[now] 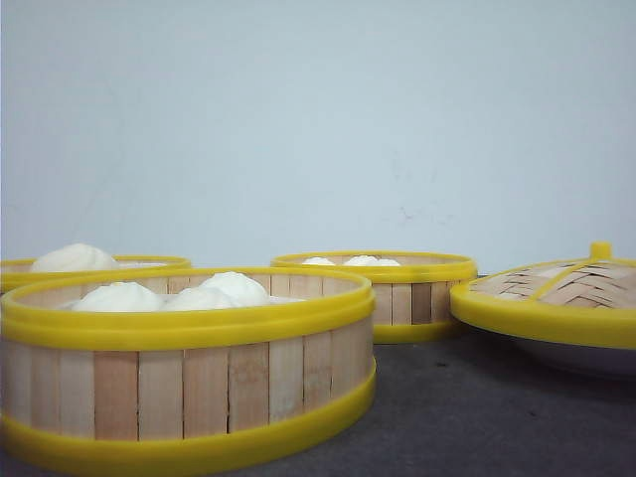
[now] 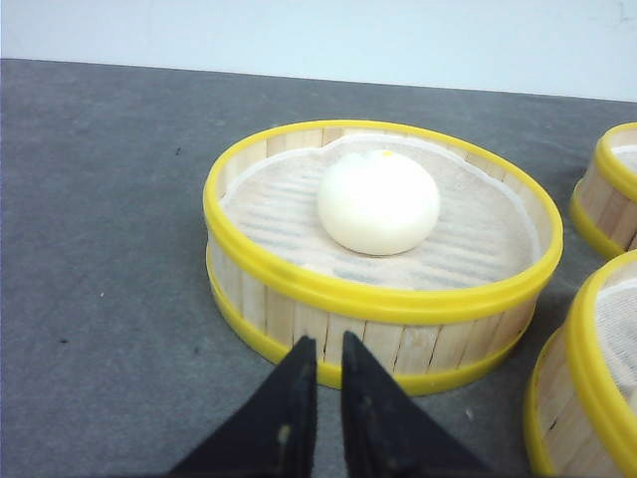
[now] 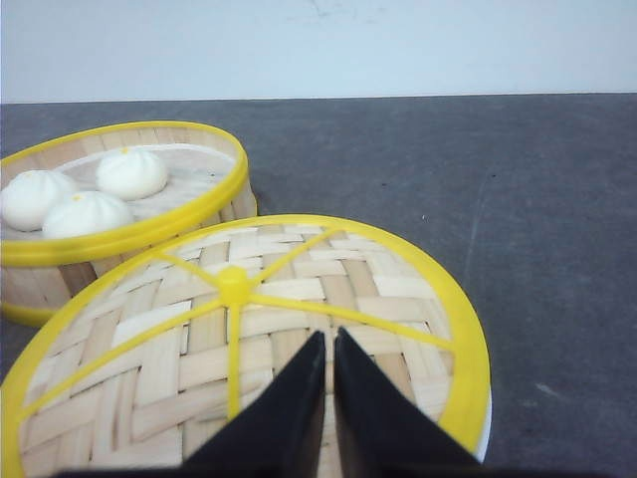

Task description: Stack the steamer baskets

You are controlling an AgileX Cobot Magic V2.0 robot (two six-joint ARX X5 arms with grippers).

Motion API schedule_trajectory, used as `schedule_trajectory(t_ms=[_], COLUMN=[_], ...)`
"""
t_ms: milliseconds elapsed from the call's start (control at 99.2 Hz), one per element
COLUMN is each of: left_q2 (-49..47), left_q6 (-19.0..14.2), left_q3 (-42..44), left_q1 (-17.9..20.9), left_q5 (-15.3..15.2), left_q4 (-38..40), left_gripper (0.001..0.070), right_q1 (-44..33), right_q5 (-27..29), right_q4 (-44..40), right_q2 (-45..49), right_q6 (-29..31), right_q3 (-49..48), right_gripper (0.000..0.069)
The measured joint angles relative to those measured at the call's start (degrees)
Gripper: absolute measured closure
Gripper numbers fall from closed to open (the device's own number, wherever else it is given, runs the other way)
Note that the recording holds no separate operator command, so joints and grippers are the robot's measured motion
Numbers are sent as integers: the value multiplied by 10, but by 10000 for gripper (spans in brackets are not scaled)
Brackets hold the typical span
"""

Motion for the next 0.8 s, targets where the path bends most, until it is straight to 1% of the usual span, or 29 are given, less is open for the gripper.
schedule_trajectory(t_ms=[565,666,746,797], left_q2=[0,0,0,0], left_q6=[-3,-29,-55,-78], left_q3=[0,-2,-4,2], left_q1=[0,0,0,0], left_q5=[0,0,1,1], left_q4=[0,9,18,16], left_gripper=[691,691,691,691], right_q1=[0,0,0,0], right_q5=[2,0,-3,-3], right_q4=[-1,5,32,33], right_q2=[0,0,0,0], right_q6=[1,15,46,71], right_q3=[0,0,1,10], right_gripper=[681,681,681,682])
